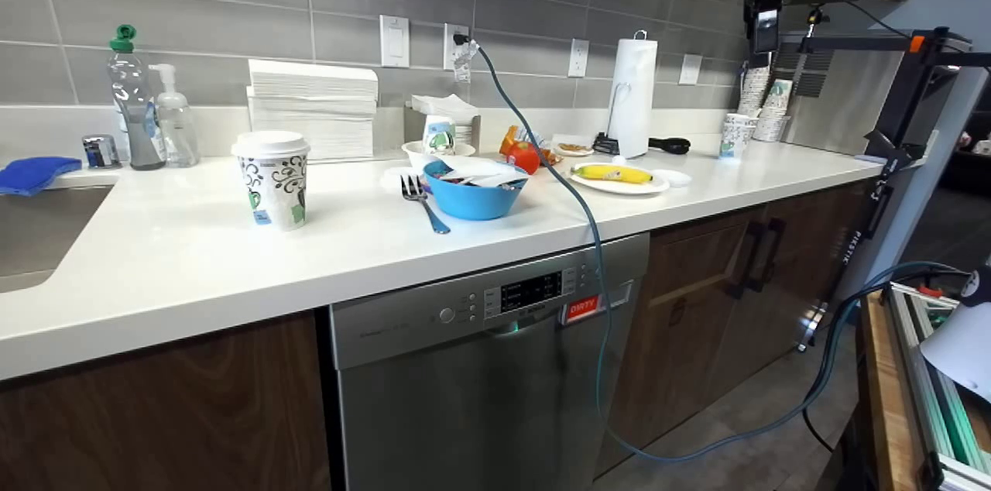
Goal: Remove the paper from the blue bowl and put it on the banana
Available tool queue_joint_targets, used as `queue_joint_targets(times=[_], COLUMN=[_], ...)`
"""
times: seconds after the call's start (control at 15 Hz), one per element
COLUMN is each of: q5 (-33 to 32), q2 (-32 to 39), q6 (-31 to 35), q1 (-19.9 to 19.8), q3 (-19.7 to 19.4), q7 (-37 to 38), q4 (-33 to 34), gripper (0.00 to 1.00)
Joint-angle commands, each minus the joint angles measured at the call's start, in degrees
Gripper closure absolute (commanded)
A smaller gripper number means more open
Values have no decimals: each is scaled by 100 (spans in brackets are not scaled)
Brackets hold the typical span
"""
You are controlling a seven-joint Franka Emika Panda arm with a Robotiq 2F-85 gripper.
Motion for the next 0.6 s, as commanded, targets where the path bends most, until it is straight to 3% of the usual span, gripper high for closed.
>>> queue_joint_targets(times=[0.0, 0.2, 0.53], q5=[25, 25, 143], q2=[0, 0, 561], q6=[-17, -17, 519], q1=[-91, -91, -180], q3=[75, 75, 121], q7=[-29, -29, 305], q4=[11, 11, 319], gripper=[0, 0, 0])
